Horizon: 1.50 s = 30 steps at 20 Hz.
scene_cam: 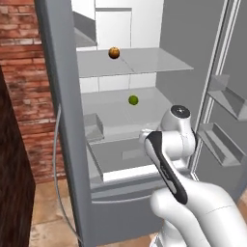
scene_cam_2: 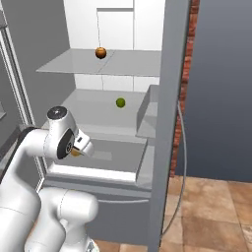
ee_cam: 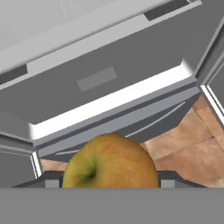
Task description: Place the apple in the correct fridge rack based on whether it is a fruit or vegetable. Finally, close the fridge door.
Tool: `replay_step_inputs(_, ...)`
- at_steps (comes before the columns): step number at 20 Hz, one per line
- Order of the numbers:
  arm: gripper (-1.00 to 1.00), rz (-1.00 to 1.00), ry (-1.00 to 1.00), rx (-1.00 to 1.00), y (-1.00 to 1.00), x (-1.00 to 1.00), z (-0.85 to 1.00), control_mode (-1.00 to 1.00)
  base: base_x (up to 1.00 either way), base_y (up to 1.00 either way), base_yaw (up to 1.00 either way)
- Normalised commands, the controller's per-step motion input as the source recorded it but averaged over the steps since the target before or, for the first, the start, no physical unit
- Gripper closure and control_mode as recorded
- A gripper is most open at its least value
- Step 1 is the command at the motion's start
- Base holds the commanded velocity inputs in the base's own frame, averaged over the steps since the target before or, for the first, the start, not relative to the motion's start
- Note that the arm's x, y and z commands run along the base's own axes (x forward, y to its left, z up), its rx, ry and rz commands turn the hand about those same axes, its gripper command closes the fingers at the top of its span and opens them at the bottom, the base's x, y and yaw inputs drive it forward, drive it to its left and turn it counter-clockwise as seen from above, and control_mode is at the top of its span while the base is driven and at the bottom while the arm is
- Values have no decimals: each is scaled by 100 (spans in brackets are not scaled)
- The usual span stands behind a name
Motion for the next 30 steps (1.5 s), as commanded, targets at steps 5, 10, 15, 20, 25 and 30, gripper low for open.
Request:
replay_step_inputs(5,100,0,0,0,0,0,0,100,47,23,-7)
replay_step_inputs(10,100,0,0,0,0,0,0,100,38,41,-3)
replay_step_inputs(15,100,0,0,0,0,0,0,100,47,28,-4)
replay_step_inputs(20,100,0,0,0,0,0,0,100,62,17,-6)
replay_step_inputs(25,100,0,0,0,0,0,0,100,57,8,-7)
replay_step_inputs(30,100,-4,0,0,1,9,0,-100,23,3,-6)
